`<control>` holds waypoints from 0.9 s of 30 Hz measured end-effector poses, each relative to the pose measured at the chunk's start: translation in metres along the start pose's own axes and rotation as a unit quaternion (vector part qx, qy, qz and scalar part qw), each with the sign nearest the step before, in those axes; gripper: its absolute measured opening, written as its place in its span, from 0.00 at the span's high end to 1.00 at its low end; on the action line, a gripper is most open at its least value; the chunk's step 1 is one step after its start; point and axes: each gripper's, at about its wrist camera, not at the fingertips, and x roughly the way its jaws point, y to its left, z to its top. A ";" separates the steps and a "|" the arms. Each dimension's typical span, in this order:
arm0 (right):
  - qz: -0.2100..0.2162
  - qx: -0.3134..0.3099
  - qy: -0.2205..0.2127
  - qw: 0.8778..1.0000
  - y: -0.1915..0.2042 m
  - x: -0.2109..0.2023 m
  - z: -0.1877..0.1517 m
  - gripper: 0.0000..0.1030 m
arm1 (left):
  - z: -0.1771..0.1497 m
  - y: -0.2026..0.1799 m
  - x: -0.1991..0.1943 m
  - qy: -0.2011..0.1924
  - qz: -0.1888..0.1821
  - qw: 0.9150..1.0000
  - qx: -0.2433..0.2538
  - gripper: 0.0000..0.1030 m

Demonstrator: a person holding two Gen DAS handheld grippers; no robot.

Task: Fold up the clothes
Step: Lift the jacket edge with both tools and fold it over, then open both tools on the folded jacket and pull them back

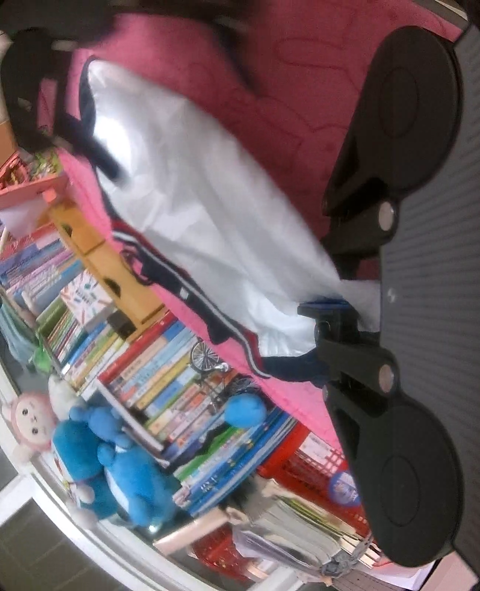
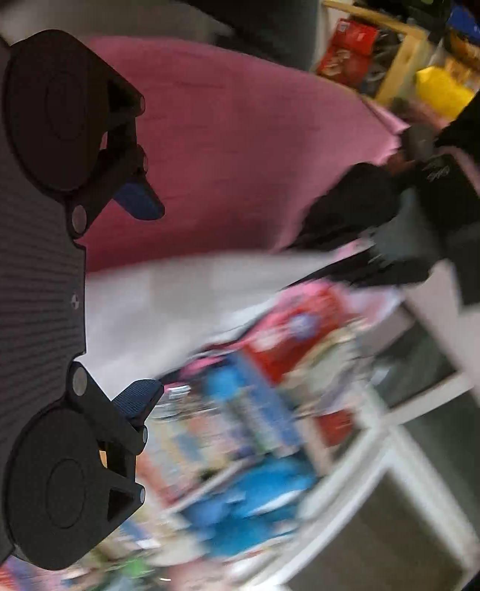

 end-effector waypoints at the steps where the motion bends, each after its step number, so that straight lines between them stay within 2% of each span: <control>1: -0.008 -0.019 -0.013 1.000 0.006 0.016 0.009 0.21 | -0.001 0.000 -0.001 0.002 0.002 1.000 -0.003 0.95; 2: -0.019 -0.036 -0.019 0.999 0.011 0.032 0.015 0.46 | -0.002 0.000 -0.001 0.005 0.005 1.000 -0.006 0.95; 3: -0.035 -0.051 -0.012 0.998 0.014 0.045 0.018 0.84 | -0.003 -0.001 -0.002 0.007 0.007 1.000 -0.009 0.95; 4: -0.043 -0.063 -0.005 0.997 0.016 0.053 0.018 0.95 | -0.005 -0.002 0.000 0.013 0.008 1.000 -0.012 0.95; 5: -0.041 -0.071 0.004 0.997 0.014 0.051 0.013 0.92 | -0.009 -0.003 0.003 0.022 0.007 1.000 -0.014 0.95; 9: -0.031 -0.101 0.042 0.994 0.010 0.045 -0.010 0.92 | -0.023 -0.012 0.017 0.048 -0.008 0.999 -0.019 0.95; 12: -0.022 -0.130 0.070 0.989 0.016 0.027 -0.038 0.88 | -0.026 -0.016 0.020 0.048 -0.032 0.998 -0.015 0.93; 16: -0.028 -0.150 0.088 0.984 0.015 0.008 -0.060 0.84 | -0.029 -0.018 0.017 0.049 -0.038 0.998 -0.001 0.93; 19: -0.043 -0.146 0.139 0.978 0.009 -0.008 -0.088 0.86 | -0.035 -0.013 0.018 0.060 -0.027 0.998 -0.004 0.93; 20: -0.051 -0.140 0.162 0.975 0.003 -0.014 -0.100 0.89 | -0.035 -0.013 0.017 0.061 -0.026 0.998 -0.002 0.93; 23: -0.084 -0.124 0.227 0.962 -0.014 -0.037 -0.137 0.91 | -0.034 -0.014 0.017 0.063 -0.023 0.998 0.007 0.93; 25: -0.101 -0.115 0.255 0.955 -0.021 -0.054 -0.157 0.91 | -0.034 -0.014 0.017 0.065 -0.023 0.998 0.011 0.93; 27: -0.109 -0.099 0.263 0.954 -0.024 -0.066 -0.166 0.91 | -0.033 -0.014 0.017 0.068 -0.021 0.997 0.017 0.93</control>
